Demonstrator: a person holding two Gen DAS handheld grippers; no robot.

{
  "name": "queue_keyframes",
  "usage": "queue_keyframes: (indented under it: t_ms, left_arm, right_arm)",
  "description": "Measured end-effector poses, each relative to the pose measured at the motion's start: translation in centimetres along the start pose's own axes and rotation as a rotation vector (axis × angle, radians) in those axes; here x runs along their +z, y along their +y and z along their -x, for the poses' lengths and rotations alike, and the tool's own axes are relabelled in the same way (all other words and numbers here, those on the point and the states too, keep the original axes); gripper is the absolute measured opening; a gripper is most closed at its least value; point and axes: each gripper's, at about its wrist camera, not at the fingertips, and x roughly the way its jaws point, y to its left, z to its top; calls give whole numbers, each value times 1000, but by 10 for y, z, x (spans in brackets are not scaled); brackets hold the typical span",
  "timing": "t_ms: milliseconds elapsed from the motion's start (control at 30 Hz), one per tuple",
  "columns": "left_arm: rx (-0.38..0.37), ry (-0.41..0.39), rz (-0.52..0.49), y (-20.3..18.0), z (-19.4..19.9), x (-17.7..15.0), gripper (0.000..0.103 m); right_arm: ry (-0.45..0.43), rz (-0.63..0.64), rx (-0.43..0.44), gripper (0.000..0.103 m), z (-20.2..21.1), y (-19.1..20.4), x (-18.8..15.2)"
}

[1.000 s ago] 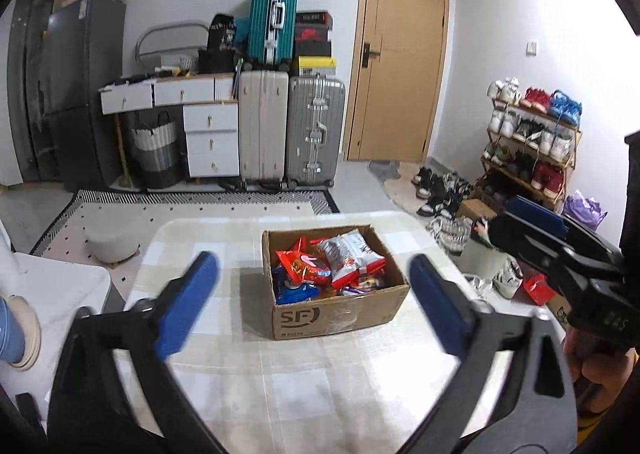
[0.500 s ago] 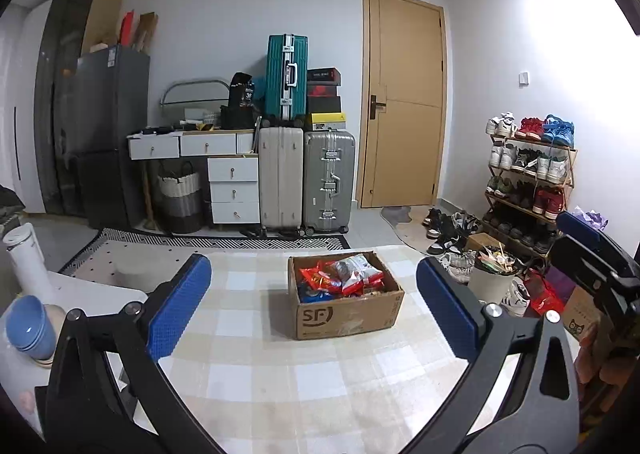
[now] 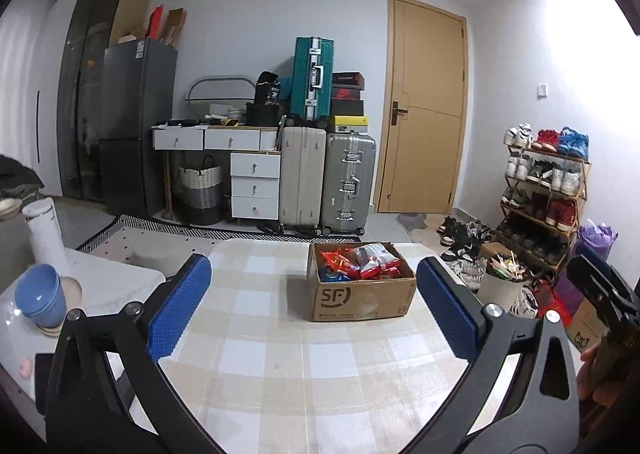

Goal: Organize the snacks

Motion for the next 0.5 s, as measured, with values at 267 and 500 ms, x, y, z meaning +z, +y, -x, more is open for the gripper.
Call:
queue_keyframes:
  t_ms: [267,500]
  left_arm:
    - [72,-77,-55,3,-61,-39,103]
    - [81,-6,-42,13,-175,-99,103]
  right_arm:
    - [36,-8,-32,103,-52,-23,-37]
    - [-9,92,-106,102,-114,-43,-98]
